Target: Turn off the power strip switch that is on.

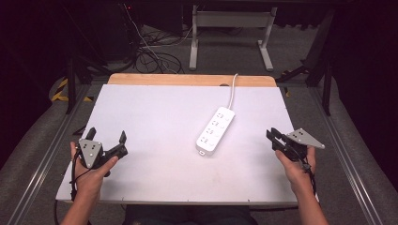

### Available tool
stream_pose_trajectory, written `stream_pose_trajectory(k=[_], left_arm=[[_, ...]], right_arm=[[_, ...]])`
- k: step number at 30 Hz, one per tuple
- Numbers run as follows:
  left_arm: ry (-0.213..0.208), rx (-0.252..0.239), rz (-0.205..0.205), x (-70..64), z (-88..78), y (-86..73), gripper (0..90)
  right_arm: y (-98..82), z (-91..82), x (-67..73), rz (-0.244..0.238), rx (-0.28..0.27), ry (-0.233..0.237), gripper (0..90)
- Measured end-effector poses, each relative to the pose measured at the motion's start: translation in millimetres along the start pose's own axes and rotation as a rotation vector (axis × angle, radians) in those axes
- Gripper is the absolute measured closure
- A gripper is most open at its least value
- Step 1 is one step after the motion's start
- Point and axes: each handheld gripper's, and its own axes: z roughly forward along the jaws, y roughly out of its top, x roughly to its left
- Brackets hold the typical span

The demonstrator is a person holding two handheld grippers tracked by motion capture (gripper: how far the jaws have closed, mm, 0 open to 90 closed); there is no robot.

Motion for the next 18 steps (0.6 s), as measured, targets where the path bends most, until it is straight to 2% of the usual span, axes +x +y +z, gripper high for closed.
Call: stream_pose_trajectory(k=[1,3,4,5,6,8,13,18], left_arm=[[0.001,-0.001,-0.002,0.1,0.0,-0.1,3.8],[0.002,-0.001,-0.004,0.3,-0.3,-0.1,3.8],[0.004,-0.002,-0.005,0.5,-0.5,-0.1,3.8],[0.006,-0.002,-0.004,0.8,-0.7,0.0,3.9],[0.006,-0.002,-0.003,1.0,-0.7,0.0,3.9],[0.005,0.000,-0.008,0.9,-0.6,-0.3,3.9],[0.003,0.001,-0.001,0.4,-0.7,-0.4,3.9],[0.003,0.002,-0.003,0.9,-1.5,-0.9,3.9]], right_arm=[[1.0,0.3,-0.4,0.003,0.015,0.021,86.7],[4.6,0.6,1.9,-0.033,0.100,0.025,86.3],[4.6,0.6,1.9,-0.033,0.100,0.025,86.3],[5.9,0.4,3.2,-0.041,0.123,0.030,86.1],[7.3,-0.2,4.6,-0.038,0.102,0.010,87.5],[12.2,-1.1,5.1,-0.003,0.171,-0.004,90.0],[19.2,-0.9,5.1,-0.005,0.172,0.001,90.0],[30.2,4.2,10.4,-0.006,0.168,0.044,90.0]])
